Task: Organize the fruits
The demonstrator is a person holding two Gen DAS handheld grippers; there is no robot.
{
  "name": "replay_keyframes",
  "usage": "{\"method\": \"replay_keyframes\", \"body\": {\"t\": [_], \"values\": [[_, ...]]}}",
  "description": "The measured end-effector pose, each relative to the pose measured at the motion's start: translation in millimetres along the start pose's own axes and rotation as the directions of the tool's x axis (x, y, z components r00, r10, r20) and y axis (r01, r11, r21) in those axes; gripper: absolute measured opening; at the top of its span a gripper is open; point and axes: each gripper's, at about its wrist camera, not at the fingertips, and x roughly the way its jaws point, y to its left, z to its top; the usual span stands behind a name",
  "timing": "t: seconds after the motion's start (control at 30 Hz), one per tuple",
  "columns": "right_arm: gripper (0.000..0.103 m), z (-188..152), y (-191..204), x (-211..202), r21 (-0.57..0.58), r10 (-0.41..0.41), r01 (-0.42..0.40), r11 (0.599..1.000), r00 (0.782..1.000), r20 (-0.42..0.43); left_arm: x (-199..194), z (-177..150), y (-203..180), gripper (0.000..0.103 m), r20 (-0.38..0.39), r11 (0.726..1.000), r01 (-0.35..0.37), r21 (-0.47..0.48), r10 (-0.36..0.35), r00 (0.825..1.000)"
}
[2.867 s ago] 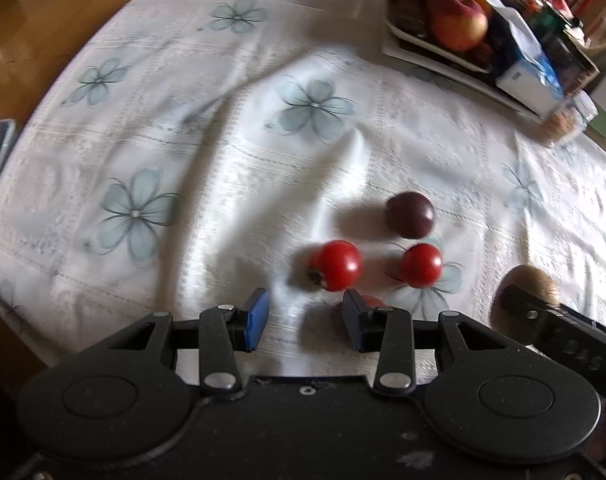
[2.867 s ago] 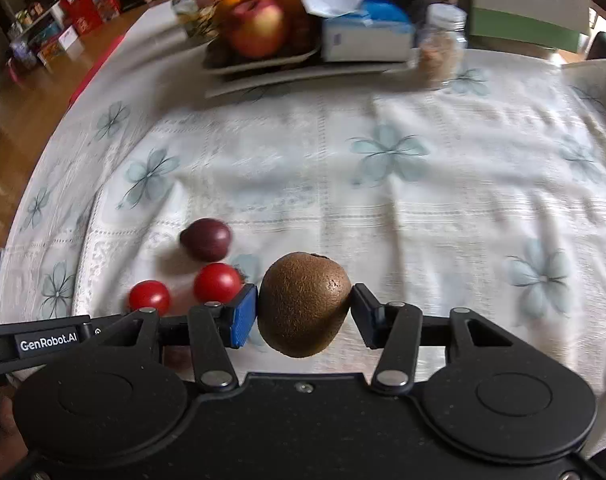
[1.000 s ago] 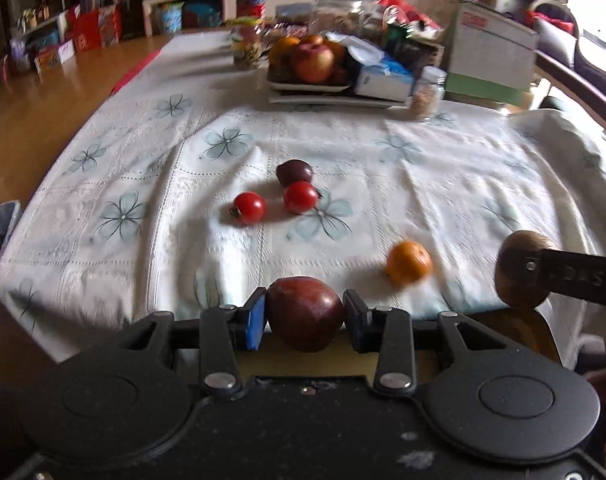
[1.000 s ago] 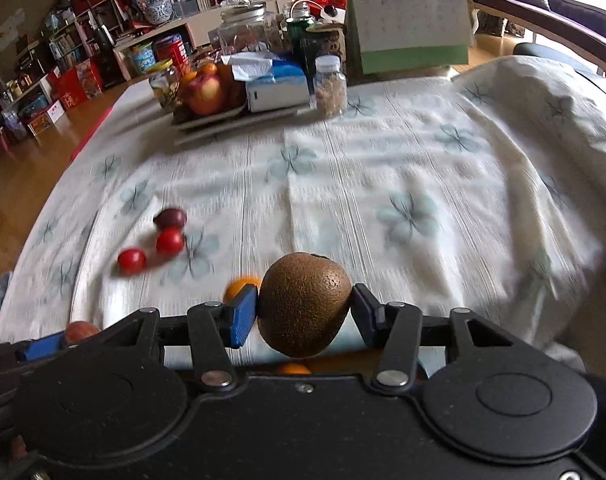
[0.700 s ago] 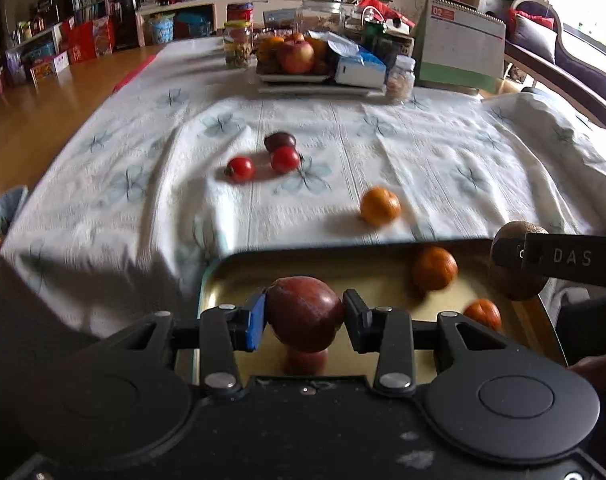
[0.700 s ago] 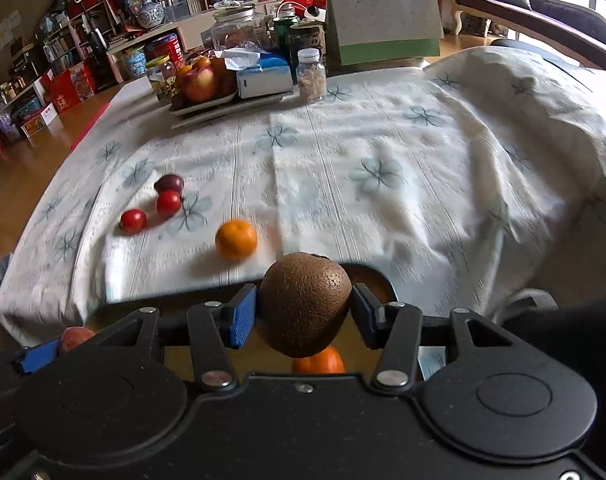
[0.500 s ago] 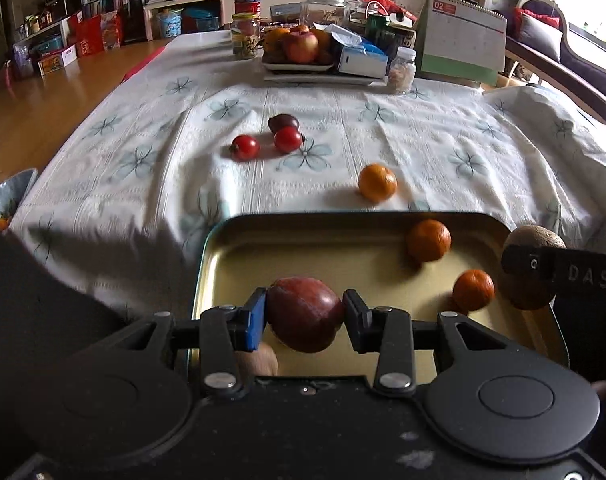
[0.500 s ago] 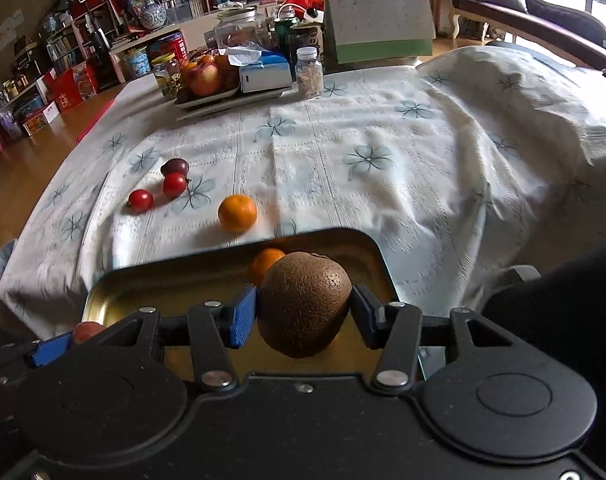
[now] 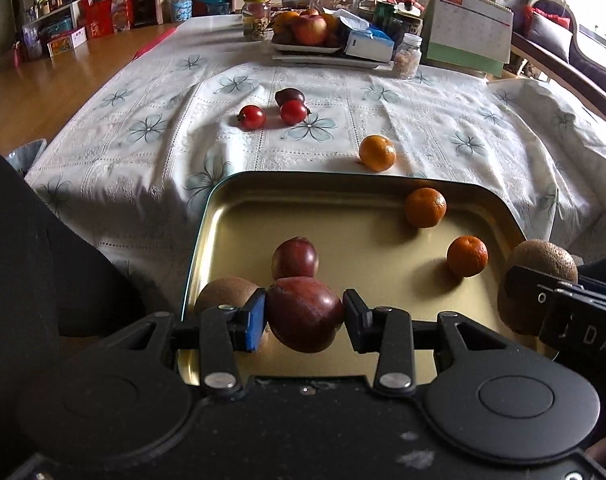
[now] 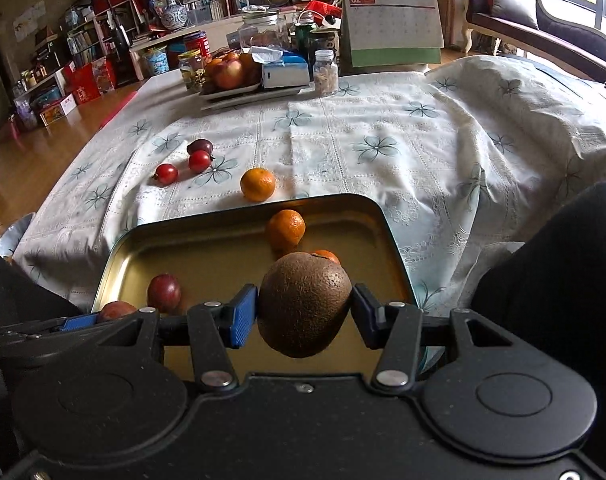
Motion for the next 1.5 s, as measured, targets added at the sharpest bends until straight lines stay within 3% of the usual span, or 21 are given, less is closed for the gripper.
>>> {"method": "replay_keyframes", "body": {"t": [0.43, 1.5], "values": [[0.057, -2, 5, 7, -0.003, -0.012, 0.012, 1.000, 1.000, -0.026, 7, 1, 10, 0.039, -0.021, 0.999, -0.011, -0.044, 0.010, 1.000], [0.055, -4, 11, 11, -0.050, -0.015, 0.013, 0.999, 0.999, -0.047, 10, 0, 5, 0.039, -0.022, 0.999, -0.039, -0.019, 0.039, 0.999]]}}
